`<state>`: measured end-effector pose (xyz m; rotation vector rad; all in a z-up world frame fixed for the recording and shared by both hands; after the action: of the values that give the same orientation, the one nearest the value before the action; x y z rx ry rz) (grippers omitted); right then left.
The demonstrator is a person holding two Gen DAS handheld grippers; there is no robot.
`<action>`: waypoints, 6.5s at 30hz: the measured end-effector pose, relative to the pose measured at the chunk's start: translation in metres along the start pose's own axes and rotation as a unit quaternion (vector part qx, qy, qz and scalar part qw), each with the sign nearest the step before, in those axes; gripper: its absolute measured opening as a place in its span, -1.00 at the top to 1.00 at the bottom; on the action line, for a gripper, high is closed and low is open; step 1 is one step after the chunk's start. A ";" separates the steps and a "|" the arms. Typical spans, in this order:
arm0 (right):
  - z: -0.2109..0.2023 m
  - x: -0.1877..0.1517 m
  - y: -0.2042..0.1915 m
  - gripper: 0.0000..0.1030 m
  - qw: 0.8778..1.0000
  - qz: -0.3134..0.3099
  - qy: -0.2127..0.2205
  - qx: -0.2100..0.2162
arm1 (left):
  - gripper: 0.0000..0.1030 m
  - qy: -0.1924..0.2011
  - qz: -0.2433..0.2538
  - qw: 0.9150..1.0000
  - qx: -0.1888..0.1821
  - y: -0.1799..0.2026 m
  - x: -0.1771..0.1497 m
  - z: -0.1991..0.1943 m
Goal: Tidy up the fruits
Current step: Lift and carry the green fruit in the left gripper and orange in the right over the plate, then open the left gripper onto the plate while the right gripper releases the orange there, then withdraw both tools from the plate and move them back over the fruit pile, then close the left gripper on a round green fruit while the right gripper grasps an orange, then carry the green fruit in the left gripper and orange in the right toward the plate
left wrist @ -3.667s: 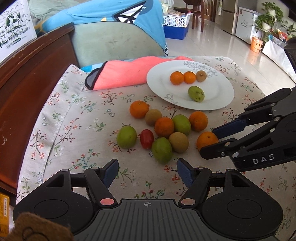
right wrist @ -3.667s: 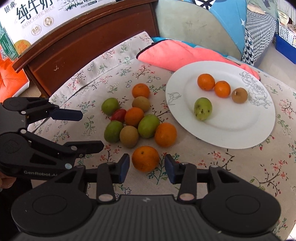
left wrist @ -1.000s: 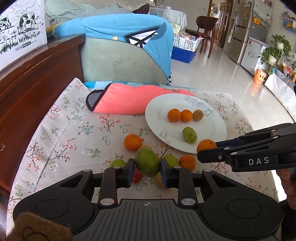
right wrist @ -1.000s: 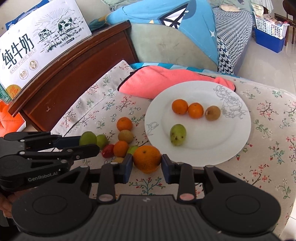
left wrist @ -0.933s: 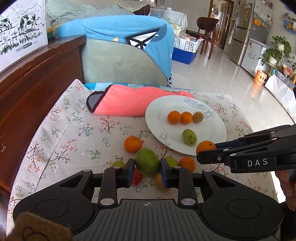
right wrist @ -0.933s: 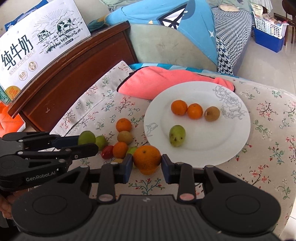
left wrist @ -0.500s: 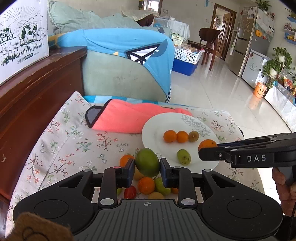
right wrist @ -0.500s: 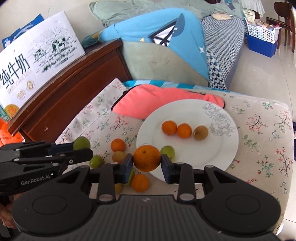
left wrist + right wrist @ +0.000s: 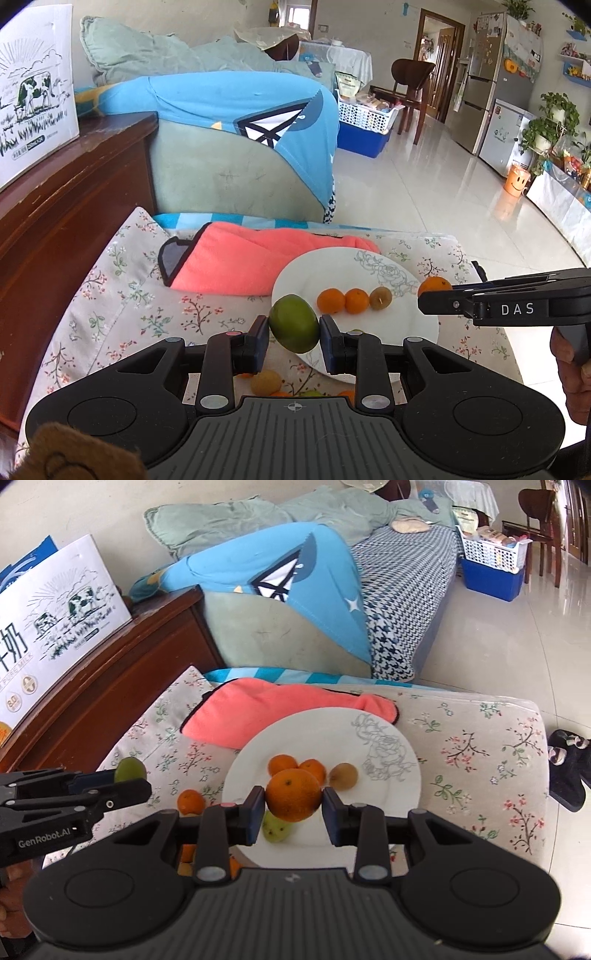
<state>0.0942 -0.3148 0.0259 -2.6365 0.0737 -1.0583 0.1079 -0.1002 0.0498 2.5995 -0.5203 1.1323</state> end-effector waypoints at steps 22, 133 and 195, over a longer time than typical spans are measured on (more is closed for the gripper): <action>0.042 -0.010 0.025 0.34 0.996 0.058 -0.064 -0.004 | 0.47 -0.061 -0.026 0.998 -0.011 0.007 0.005 0.082; 0.050 -0.075 -0.062 0.31 0.998 -0.008 -0.052 0.022 | -0.05 -0.099 -0.073 0.992 0.039 -0.080 -0.064 0.037; -0.001 -0.032 -0.032 0.47 0.999 0.001 0.027 0.026 | 0.50 -0.010 -0.037 0.999 -0.009 -0.026 -0.003 0.007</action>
<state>0.0682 -0.2794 0.0147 -2.5611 0.0606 -1.1156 0.1217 -0.0782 0.0410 2.5954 -0.4330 1.0740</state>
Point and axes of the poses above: each gripper's, at about its wrist camera, not at the fingertips, and z roughly the way its jaws point, y to its right, x to its top, the point moved 1 cm from there along z, roughly the way its jaws point
